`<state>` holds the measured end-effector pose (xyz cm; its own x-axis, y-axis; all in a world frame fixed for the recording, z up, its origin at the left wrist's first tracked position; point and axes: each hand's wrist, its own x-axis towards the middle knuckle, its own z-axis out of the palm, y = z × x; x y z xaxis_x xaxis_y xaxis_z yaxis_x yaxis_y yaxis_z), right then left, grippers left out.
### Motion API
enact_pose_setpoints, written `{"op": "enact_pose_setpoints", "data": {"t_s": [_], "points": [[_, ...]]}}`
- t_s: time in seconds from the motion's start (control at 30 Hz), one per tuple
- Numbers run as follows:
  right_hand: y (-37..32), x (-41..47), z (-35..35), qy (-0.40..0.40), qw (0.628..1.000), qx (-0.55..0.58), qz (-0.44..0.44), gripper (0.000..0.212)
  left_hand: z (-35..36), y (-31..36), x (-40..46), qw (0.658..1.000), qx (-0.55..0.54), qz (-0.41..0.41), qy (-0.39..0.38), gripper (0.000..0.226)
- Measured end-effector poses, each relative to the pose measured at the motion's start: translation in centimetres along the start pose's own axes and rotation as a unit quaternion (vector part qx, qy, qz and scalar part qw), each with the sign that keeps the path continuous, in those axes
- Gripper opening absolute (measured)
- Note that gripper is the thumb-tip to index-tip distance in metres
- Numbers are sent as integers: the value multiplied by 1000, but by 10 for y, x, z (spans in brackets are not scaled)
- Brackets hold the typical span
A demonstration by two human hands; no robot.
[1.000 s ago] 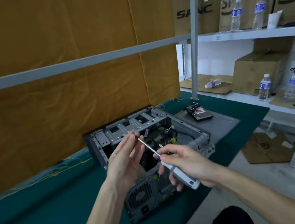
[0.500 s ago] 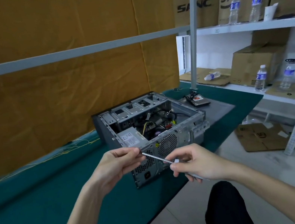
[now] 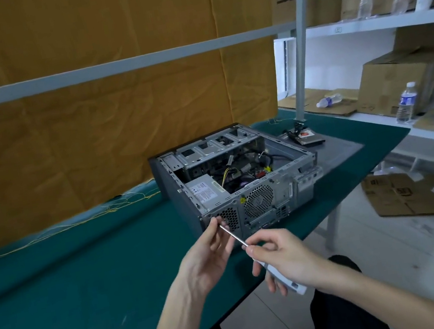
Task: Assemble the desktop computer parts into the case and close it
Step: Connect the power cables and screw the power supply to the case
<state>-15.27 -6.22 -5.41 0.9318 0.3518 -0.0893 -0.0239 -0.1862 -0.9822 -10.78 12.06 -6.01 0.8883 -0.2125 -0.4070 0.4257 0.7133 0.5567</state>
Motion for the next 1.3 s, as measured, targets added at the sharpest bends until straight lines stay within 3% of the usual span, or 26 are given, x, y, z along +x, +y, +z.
{"op": "enact_pose_setpoints", "data": {"t_s": [0.4,0.67,1.0,1.13,1.2,1.3], "points": [[-2,12,15,29,999,29,13,13,-2,5,8,999,0,45,19,14],[-12,10,25,22,996,70,41,16,0,-2,6,997,43,59,8,27],[-25,5,35,-10,973,184,142,31,5,-2,4,994,65,77,39,27],[-23,5,39,49,976,146,154,34,8,-5,3,991,73,86,68,27],[-22,5,40,68,970,177,151,29,6,-4,2,991,87,83,60,28],[-25,5,38,26,969,188,160,30,-1,2,-2,995,77,63,9,28]]}}
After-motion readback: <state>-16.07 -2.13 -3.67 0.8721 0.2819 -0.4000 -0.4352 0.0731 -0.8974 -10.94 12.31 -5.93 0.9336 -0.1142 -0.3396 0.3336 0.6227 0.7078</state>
